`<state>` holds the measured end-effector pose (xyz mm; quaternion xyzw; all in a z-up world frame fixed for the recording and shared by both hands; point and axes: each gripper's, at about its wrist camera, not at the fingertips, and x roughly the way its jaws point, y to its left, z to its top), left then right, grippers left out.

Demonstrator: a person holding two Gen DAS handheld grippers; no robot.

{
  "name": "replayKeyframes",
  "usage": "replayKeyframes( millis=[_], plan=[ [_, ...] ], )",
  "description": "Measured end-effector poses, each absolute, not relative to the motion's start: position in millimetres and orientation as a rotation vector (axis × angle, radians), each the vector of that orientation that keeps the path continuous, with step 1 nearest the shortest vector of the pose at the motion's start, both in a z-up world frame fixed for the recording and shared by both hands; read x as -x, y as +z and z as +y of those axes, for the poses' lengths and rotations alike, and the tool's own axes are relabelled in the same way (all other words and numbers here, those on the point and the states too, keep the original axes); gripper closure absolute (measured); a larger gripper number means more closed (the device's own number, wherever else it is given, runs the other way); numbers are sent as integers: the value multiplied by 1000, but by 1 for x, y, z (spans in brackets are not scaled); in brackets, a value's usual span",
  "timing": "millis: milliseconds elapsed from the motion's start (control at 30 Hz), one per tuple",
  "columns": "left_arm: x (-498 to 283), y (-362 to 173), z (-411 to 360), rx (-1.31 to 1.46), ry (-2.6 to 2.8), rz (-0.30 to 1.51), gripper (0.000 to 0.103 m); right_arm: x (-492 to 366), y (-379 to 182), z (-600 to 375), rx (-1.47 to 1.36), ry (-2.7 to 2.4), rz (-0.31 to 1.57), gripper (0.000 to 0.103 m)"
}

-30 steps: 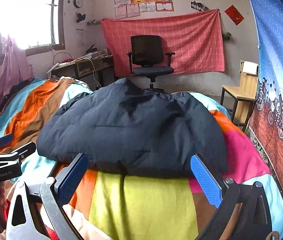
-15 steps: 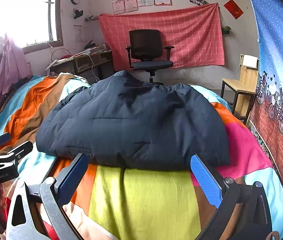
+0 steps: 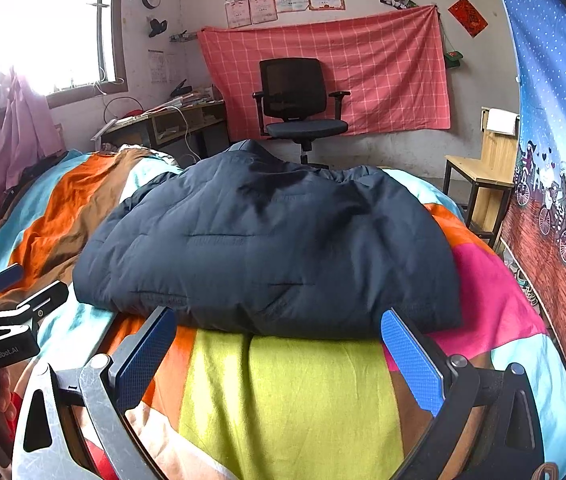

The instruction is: Fold large clothes

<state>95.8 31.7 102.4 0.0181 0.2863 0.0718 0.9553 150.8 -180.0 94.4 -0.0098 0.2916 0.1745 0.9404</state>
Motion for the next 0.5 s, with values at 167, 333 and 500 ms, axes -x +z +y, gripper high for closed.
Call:
replayKeyframes(
  millis=[167,333,500],
  plan=[
    [-97,103,33,-38,144,584,2,-151,94,-180,20,358,596,0],
    [-98,103,33,-40,143,583,2,-151,94,-179,19,360,597,0],
    [-97,103,34,-39,143,583,2,-152,94,-180,20,360,598,0]
  ],
)
